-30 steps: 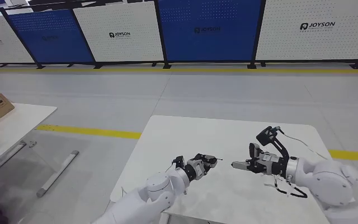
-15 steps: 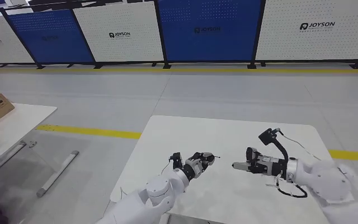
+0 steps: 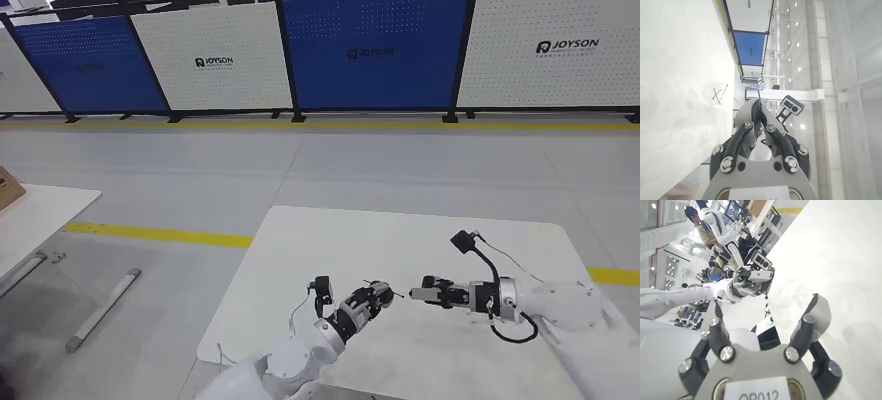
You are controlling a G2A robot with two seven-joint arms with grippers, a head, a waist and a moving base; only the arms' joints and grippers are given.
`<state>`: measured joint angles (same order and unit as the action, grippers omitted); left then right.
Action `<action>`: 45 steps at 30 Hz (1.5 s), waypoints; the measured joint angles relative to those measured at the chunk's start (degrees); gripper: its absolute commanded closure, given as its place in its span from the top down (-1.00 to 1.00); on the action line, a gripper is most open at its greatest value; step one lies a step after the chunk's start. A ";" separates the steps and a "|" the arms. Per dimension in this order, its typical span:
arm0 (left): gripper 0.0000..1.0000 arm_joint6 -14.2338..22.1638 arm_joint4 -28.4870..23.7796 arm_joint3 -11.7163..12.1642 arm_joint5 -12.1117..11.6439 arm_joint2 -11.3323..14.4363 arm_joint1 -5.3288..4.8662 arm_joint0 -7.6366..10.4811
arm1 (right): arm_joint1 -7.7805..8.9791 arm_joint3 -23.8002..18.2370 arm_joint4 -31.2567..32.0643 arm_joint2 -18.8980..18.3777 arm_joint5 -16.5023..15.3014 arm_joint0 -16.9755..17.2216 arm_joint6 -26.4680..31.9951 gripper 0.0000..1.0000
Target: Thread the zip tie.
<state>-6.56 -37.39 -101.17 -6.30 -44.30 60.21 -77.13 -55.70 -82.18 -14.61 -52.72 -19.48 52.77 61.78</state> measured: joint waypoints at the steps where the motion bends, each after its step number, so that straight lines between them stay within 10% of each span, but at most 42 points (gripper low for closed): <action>1: -1.00 0.00 0.00 0.00 0.00 0.00 0.00 0.00 | 0.00 0.00 0.00 0.00 0.00 0.00 0.00 1.00; 25: -1.00 -6.38 9.36 -0.13 -0.96 1.21 1.60 -0.84 | -2.23 5.50 -10.02 3.31 0.02 -0.42 3.21 1.00; 26: -1.00 -6.37 9.02 -0.11 -0.76 1.03 1.73 -0.89 | -2.23 5.39 -10.25 3.11 0.01 -0.09 3.15 0.90; 28: -1.00 -6.32 8.81 -0.13 -0.47 0.86 1.93 -0.94 | -2.23 5.54 -10.44 2.77 0.00 0.16 3.24 -0.18; 33: -1.00 -5.13 7.62 -0.76 0.03 0.53 2.43 -1.34 | -2.49 6.17 -10.79 2.65 0.11 0.24 3.85 -0.86; 45: -1.00 -3.23 7.82 -1.00 0.74 -1.46 3.03 -2.60 | -3.36 8.21 -11.78 2.88 1.20 -0.81 5.45 -1.00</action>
<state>-9.78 -29.57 -102.17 -5.56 -45.76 63.23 -79.73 -59.05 -73.97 -26.39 -49.85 -18.28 51.95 67.22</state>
